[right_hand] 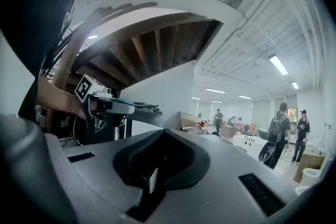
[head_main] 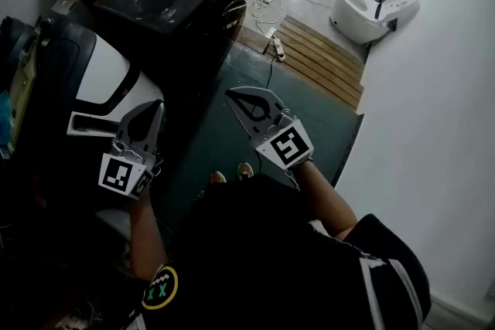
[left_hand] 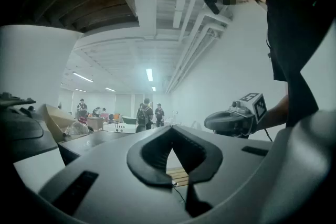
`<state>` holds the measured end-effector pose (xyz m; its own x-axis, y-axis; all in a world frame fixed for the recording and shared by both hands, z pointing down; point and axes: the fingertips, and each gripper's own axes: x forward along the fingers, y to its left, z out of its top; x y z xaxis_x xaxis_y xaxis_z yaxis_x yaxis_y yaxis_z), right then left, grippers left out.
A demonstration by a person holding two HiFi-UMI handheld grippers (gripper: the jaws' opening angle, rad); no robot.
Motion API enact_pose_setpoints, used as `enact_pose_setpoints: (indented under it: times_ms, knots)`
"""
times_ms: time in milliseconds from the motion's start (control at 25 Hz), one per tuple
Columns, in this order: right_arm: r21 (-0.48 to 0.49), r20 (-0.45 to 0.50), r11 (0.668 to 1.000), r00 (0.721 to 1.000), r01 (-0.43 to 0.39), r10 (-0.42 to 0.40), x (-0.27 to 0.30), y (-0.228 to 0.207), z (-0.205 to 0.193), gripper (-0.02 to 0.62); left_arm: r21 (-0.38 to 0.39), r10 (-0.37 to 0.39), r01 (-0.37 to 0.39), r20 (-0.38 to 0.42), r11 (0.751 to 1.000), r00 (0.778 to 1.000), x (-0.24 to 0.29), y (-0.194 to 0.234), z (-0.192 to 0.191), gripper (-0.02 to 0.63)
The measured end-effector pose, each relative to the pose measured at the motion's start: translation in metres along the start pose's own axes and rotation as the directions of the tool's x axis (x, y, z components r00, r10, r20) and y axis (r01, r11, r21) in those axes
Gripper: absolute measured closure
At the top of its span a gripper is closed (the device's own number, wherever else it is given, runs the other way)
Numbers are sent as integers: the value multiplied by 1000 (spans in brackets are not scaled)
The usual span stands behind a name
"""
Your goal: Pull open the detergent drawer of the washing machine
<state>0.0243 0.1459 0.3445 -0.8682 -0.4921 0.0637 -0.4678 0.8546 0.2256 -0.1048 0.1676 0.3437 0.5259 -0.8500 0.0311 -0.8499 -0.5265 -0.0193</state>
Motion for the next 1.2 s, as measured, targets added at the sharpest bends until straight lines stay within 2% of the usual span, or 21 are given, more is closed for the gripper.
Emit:
enact_pose_setpoints:
  times_ms: [80,760,880,1000,1200]
  knots:
    - [-5,-9,1000,1000,-1,1,0,1,-2,575,12,-22,22,27,1000,999,0,-3,4,588]
    - [21,-31,1000,999,-19,20,3,6,-10,572,9,-27,27,39,1000,999,1,-4,3,588]
    - [28,-25,1000,1000,-15,15,3,6,-10,546,20,-42,42,43,999,998,0,-5,2,588]
    - [23,-31,1000,999,-14,15,3,6,-11,516,1,-26,26,27,1000,999,1,-3,1,588]
    - [-17,-57,999,998,-28,27,3,11,-13,420,4,-29,29,30,1000,999,1,-5,1,588]
